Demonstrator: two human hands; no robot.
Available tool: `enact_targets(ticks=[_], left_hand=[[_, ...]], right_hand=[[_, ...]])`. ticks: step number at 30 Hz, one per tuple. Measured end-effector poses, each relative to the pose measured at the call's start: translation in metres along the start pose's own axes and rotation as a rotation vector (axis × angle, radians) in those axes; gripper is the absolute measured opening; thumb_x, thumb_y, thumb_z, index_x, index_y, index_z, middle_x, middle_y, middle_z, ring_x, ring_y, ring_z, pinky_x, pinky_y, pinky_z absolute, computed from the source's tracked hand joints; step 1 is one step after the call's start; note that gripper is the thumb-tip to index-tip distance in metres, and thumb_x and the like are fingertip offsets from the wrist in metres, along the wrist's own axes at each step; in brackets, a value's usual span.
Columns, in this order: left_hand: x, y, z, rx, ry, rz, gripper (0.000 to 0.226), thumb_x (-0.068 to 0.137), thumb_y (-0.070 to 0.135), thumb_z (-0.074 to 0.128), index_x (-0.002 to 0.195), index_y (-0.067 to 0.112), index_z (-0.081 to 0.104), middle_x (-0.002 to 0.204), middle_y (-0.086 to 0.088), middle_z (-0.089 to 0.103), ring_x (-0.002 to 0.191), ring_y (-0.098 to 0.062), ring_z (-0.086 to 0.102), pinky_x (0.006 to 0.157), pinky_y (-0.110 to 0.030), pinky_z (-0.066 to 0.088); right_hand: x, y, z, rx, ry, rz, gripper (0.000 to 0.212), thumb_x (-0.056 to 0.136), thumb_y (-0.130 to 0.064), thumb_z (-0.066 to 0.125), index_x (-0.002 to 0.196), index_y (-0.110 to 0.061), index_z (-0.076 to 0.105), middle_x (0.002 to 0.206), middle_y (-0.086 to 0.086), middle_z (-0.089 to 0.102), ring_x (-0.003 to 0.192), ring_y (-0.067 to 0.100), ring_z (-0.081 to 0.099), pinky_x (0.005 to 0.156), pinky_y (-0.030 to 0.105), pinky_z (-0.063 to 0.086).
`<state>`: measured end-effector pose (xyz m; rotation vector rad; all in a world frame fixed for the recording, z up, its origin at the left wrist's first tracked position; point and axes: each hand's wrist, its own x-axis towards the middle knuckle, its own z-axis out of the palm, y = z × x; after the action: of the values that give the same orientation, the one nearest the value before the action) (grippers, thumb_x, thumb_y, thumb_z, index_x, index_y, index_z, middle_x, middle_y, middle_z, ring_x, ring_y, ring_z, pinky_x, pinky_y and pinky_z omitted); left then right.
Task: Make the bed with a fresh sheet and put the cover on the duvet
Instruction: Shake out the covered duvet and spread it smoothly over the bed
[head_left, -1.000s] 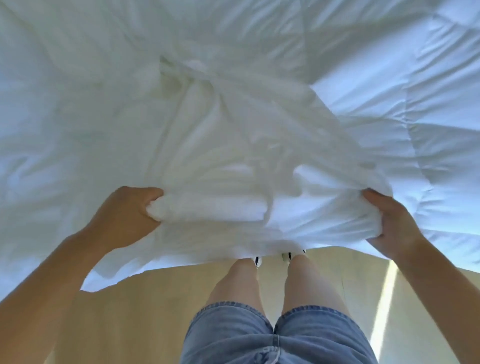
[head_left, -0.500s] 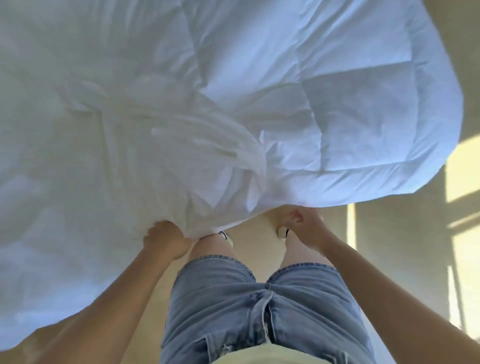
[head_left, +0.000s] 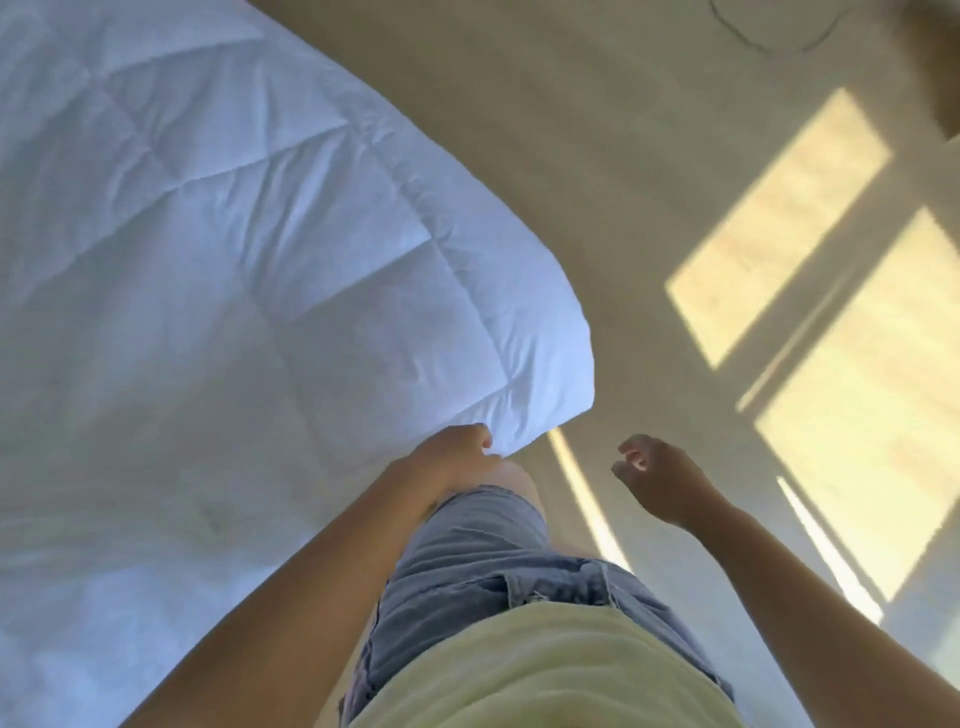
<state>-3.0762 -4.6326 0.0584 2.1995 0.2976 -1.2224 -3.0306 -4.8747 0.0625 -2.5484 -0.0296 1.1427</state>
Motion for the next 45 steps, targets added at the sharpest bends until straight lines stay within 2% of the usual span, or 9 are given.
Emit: enact_targets(ticks=[4,6,8,10,16,21,27,32,45], left_hand=[[0.054,0.071,-0.035,0.025,-0.05,0.071,0.033,0.094,0.037,0.044,0.117,0.014,0.05,0.112,-0.001,0.053,0.107,-0.024,0.053,0.091,-0.034,0.042],[0.087,0.099,-0.053,0.031,-0.046,0.089,0.007,0.094,0.028,0.046,0.093,0.022,0.05,0.093,0.002,0.049,0.092,-0.02,0.048,0.081,-0.031,0.038],[0.121,0.126,-0.078,0.019,-0.038,0.098,0.016,0.093,0.025,0.047,0.078,0.025,0.04,0.082,0.003,0.04,0.085,-0.017,0.04,0.075,-0.03,0.032],[0.155,0.152,-0.111,-0.01,-0.037,0.076,0.006,0.094,0.026,0.046,0.091,0.02,0.047,0.093,-0.001,0.048,0.088,-0.019,0.046,0.08,-0.03,0.037],[0.228,0.214,-0.224,0.012,-0.029,-0.039,0.028,0.095,0.029,0.046,0.116,0.013,0.054,0.116,-0.007,0.058,0.099,-0.02,0.053,0.084,-0.031,0.042],[0.287,0.245,-0.309,0.011,-0.048,-0.125,0.028,0.094,0.03,0.046,0.114,0.012,0.053,0.11,-0.006,0.057,0.095,-0.02,0.052,0.082,-0.033,0.044],[0.357,0.268,-0.407,-0.246,0.101,-0.27,0.011,0.092,0.027,0.046,0.087,0.016,0.047,0.084,0.0,0.05,0.074,-0.015,0.043,0.065,-0.027,0.035],[0.379,0.276,-0.485,-0.487,0.278,-0.325,0.023,0.093,0.031,0.046,0.11,0.021,0.058,0.103,0.004,0.059,0.089,-0.013,0.052,0.076,-0.024,0.04],[0.438,0.118,-0.711,-0.759,0.406,-0.451,0.021,0.092,0.03,0.047,0.107,0.019,0.058,0.11,0.002,0.06,0.092,-0.012,0.05,0.077,-0.022,0.037]], right_hand=[[0.035,0.025,-0.046,0.022,-0.039,0.021,0.029,0.095,-0.02,0.051,0.119,-0.009,0.059,0.12,0.009,0.063,0.11,0.025,0.057,0.089,0.027,0.04],[0.059,0.036,-0.074,0.043,-0.024,0.049,0.028,0.097,-0.018,0.046,0.121,-0.01,0.058,0.123,0.01,0.062,0.112,0.024,0.056,0.091,0.026,0.04],[0.088,0.045,-0.107,0.065,-0.014,0.081,0.029,0.098,-0.018,0.043,0.122,-0.01,0.058,0.125,0.009,0.06,0.113,0.024,0.055,0.091,0.025,0.039],[0.121,0.053,-0.146,0.073,-0.023,0.108,0.029,0.098,-0.019,0.044,0.122,-0.011,0.057,0.126,0.009,0.06,0.113,0.023,0.056,0.091,0.024,0.039],[0.217,0.047,-0.275,0.001,-0.134,0.134,0.031,0.098,-0.025,0.045,0.126,-0.014,0.054,0.124,0.005,0.06,0.112,0.02,0.055,0.091,0.024,0.038],[0.329,0.006,-0.366,-0.009,-0.177,0.06,0.031,0.097,-0.022,0.046,0.126,-0.015,0.054,0.124,0.005,0.059,0.113,0.022,0.054,0.09,0.025,0.038],[0.482,-0.068,-0.494,-0.211,-0.225,-0.132,0.027,0.096,-0.021,0.043,0.115,-0.008,0.057,0.116,0.006,0.063,0.106,0.024,0.057,0.082,0.027,0.041],[0.57,-0.171,-0.575,-0.354,-0.269,-0.255,0.027,0.096,-0.026,0.046,0.119,-0.018,0.057,0.12,0.004,0.061,0.105,0.019,0.055,0.079,0.022,0.036],[0.741,-0.493,-0.579,-0.583,-0.474,-0.441,0.019,0.094,-0.021,0.047,0.101,-0.009,0.06,0.097,0.003,0.061,0.086,0.018,0.057,0.064,0.023,0.038]])
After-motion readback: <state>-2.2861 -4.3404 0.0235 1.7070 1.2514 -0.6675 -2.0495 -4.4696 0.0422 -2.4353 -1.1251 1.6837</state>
